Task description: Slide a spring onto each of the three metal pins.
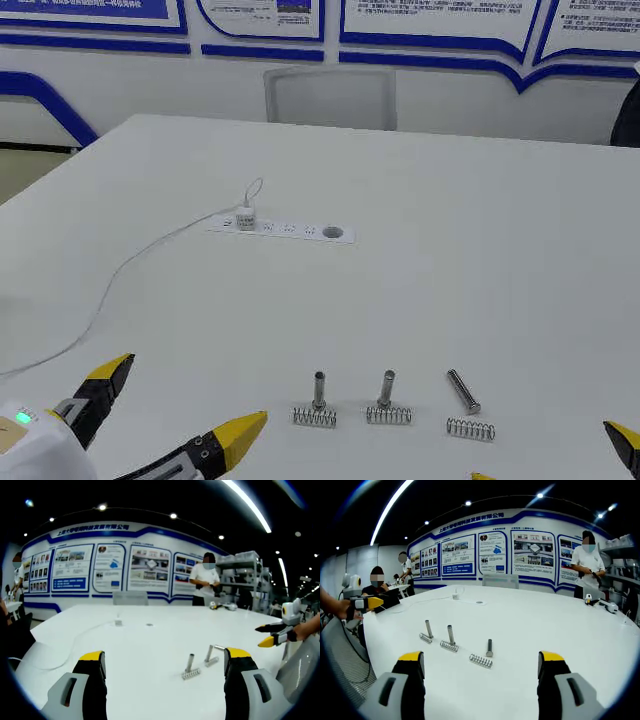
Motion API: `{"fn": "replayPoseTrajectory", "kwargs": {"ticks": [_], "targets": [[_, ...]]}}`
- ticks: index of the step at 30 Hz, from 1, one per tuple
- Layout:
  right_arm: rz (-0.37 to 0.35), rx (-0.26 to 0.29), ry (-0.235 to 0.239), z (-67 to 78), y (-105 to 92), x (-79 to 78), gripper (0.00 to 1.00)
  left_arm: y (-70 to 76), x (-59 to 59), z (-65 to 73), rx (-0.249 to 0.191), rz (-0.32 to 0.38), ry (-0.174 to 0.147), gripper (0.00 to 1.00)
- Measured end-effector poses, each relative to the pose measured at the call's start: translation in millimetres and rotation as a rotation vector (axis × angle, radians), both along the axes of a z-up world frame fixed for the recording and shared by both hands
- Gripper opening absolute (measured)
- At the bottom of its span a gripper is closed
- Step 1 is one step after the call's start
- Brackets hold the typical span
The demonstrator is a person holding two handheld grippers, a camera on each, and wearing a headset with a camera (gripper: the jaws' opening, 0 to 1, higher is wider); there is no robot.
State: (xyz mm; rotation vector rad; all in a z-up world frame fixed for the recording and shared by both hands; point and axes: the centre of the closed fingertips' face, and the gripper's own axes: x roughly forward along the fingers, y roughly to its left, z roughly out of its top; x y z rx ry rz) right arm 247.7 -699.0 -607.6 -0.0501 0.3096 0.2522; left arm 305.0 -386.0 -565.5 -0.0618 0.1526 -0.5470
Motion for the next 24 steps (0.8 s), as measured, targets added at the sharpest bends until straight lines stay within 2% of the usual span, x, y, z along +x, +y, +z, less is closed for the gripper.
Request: {"fn": "replayPoseTrajectory", "kwargs": {"ticks": [11,24], "targets": [[0.003,-0.002,0.003,-0.6,0.5,-0.6,0.95,-1.1,-1.2,-5.0,0.006,-0.006,0.025,1.0],[0.001,-0.002,0.002,0.4,0.5,-0.4,0.94,-3.0,-1.9,-7.1,0.014,-0.015,0.031,1.0]]}}
